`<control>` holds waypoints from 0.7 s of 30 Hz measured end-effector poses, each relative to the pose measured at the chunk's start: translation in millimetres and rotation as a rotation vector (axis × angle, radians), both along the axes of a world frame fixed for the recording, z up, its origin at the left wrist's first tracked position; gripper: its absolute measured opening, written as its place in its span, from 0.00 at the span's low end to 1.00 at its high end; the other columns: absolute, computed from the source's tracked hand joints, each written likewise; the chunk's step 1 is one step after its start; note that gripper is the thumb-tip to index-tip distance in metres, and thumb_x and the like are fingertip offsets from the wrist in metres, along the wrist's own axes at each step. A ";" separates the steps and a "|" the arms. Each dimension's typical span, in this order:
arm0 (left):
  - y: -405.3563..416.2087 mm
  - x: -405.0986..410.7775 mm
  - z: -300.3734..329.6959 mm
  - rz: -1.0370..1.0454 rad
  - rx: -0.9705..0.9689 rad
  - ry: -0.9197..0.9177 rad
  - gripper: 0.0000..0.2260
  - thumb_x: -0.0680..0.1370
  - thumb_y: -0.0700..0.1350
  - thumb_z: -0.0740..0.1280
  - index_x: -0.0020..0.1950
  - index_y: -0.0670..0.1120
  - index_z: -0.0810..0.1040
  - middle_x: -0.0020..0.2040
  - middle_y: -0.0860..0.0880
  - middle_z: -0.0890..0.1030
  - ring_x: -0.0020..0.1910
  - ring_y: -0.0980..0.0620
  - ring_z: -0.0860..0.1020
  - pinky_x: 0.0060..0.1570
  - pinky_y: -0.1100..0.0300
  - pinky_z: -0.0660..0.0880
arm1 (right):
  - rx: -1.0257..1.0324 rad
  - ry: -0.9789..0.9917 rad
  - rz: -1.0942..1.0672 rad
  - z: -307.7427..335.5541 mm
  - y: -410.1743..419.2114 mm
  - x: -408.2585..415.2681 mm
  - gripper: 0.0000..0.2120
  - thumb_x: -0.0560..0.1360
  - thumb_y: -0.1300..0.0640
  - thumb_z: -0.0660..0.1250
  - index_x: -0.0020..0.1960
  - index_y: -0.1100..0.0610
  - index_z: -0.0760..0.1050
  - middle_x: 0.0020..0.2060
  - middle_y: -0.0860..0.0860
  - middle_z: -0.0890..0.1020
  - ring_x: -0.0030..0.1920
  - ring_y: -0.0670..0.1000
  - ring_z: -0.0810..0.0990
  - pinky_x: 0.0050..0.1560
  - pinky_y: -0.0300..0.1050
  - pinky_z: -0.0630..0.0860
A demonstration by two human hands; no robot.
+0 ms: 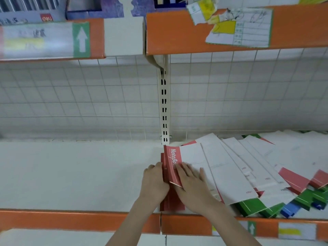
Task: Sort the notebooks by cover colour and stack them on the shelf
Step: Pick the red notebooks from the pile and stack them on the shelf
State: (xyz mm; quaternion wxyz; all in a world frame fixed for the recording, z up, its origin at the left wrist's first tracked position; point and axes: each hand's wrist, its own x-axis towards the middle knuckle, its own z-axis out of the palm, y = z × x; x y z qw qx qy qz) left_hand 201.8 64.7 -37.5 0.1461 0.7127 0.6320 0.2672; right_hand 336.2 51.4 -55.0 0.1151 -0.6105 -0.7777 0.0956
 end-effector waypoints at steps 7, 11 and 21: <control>8.4 -0.6 10.4 0.155 -0.250 -0.791 0.27 0.74 0.30 0.64 0.72 0.43 0.64 0.55 0.49 0.74 0.53 0.47 0.77 0.53 0.55 0.76 | -0.127 0.136 0.024 16.2 -0.1 4.9 0.32 0.79 0.37 0.44 0.78 0.50 0.40 0.77 0.48 0.44 0.76 0.49 0.39 0.73 0.58 0.33; 11.7 5.3 21.5 0.215 -0.326 -1.143 0.20 0.75 0.27 0.57 0.66 0.36 0.70 0.57 0.39 0.79 0.54 0.39 0.79 0.52 0.48 0.78 | -0.214 0.146 0.106 25.6 -7.6 2.3 0.51 0.66 0.22 0.48 0.76 0.49 0.32 0.76 0.48 0.36 0.75 0.50 0.32 0.68 0.60 0.29; 3.0 12.5 19.3 0.007 -0.178 -0.063 0.13 0.74 0.36 0.60 0.57 0.42 0.77 0.53 0.44 0.81 0.53 0.45 0.78 0.49 0.59 0.74 | -0.141 0.346 -0.017 29.6 -2.2 24.9 0.24 0.82 0.52 0.47 0.77 0.50 0.47 0.77 0.49 0.52 0.77 0.49 0.43 0.73 0.59 0.34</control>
